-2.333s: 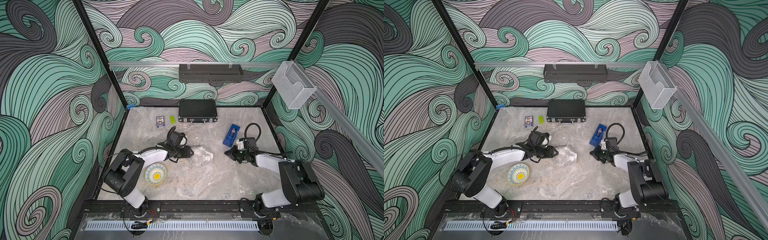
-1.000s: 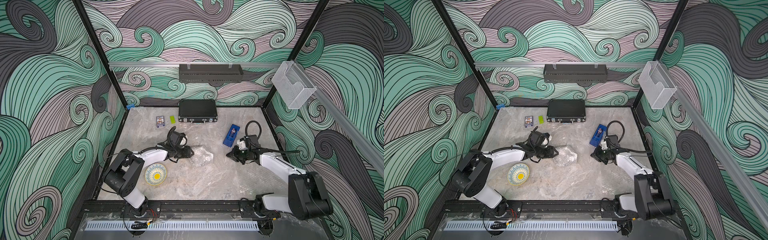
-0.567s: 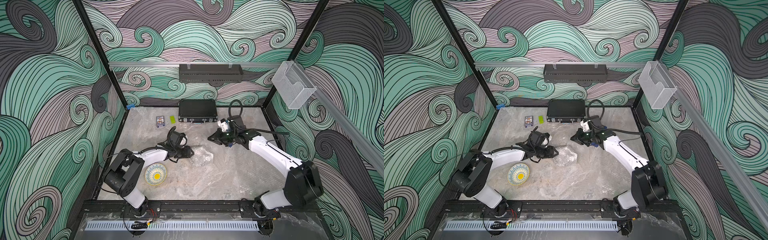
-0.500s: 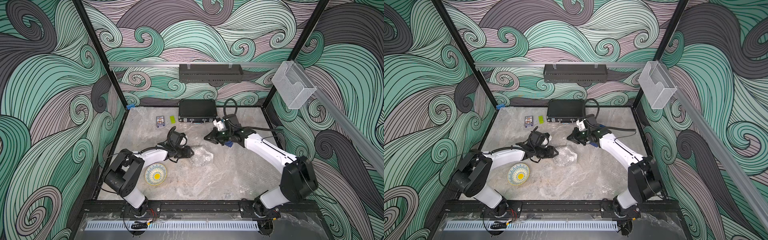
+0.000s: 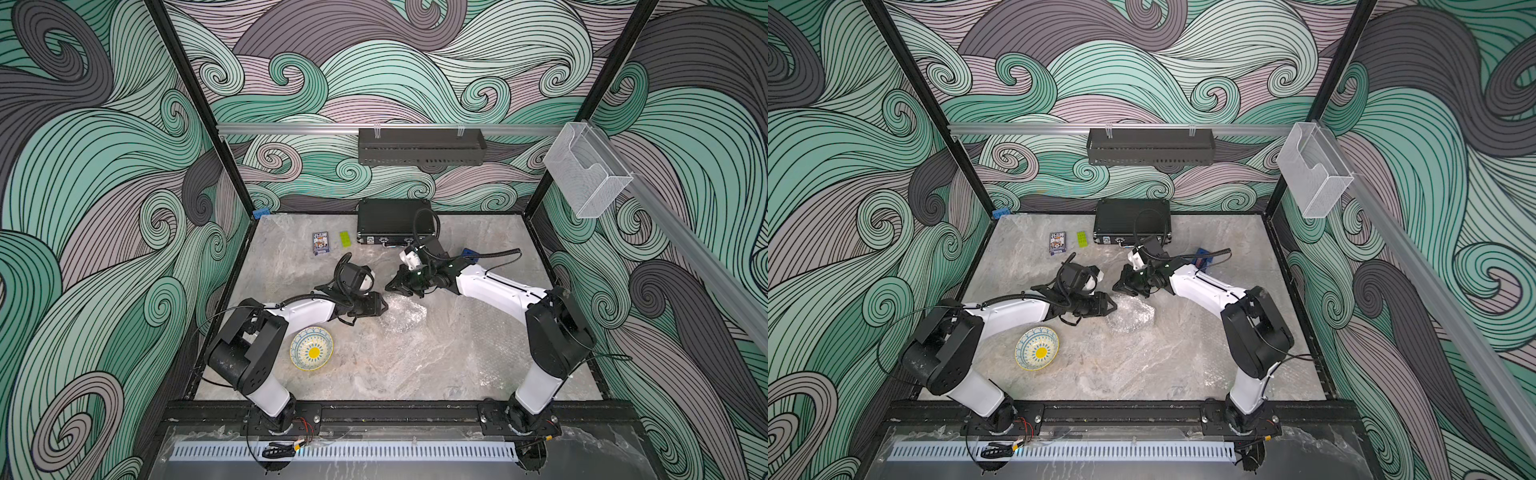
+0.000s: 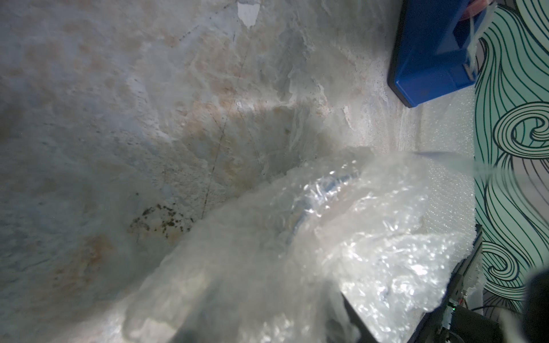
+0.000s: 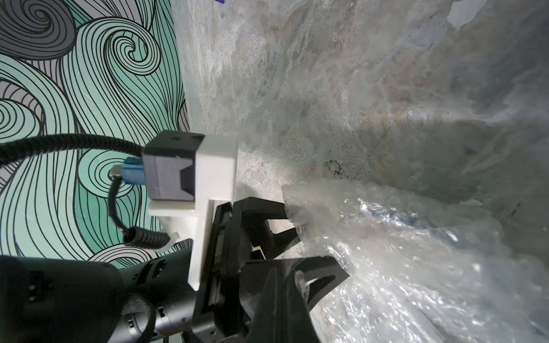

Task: Wrap bowls in bubble wrap
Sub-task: Stick the tape on the bubble wrap.

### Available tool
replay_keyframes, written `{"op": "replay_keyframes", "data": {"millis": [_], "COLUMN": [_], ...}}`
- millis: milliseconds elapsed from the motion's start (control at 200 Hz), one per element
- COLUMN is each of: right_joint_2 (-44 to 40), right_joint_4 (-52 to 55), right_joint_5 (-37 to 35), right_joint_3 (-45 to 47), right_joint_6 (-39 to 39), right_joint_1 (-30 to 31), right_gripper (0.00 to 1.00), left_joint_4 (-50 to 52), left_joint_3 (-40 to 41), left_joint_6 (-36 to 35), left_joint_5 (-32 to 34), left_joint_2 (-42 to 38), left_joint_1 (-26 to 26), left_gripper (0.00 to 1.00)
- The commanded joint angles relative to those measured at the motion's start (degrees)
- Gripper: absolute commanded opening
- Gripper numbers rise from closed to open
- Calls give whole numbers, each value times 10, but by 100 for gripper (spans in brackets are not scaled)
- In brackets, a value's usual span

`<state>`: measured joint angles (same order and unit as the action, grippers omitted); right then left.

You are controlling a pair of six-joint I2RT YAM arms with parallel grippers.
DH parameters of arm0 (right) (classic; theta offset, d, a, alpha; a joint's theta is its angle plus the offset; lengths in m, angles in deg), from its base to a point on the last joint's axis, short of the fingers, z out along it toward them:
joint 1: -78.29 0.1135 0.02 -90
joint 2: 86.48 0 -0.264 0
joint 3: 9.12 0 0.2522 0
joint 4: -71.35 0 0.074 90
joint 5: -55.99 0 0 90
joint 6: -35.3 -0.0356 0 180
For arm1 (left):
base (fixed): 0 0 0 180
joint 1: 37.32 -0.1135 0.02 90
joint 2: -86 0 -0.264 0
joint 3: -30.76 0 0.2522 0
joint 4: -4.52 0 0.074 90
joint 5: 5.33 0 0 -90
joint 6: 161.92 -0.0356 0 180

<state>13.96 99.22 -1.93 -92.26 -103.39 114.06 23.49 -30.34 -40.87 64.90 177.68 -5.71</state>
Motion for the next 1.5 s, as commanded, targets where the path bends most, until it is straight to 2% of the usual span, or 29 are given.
{"op": "replay_keyframes", "data": {"millis": [0,405,560,1231,1496], "right_joint_2": [-3,-19,-13,37,40], "right_joint_4": [-23,-61,-35,-57,-58], "right_joint_5": [6,17,6,-4,-1], "right_joint_3": [20,97,91,91,87], "right_joint_6": [-1,-2,24,34,36], "right_joint_1": [3,10,10,10,8], "right_gripper": [0,0,0,0,0], "left_joint_4": [12,15,15,29,131], "left_joint_3": [2,1,0,17,-3], "left_joint_6": [-9,-12,-12,-13,-24], "left_joint_5": [-4,-1,1,18,71], "left_joint_2": [-12,-10,-9,-37,-95], "left_joint_1": [0,0,1,1,0], "left_gripper": [49,49,49,50,51]}}
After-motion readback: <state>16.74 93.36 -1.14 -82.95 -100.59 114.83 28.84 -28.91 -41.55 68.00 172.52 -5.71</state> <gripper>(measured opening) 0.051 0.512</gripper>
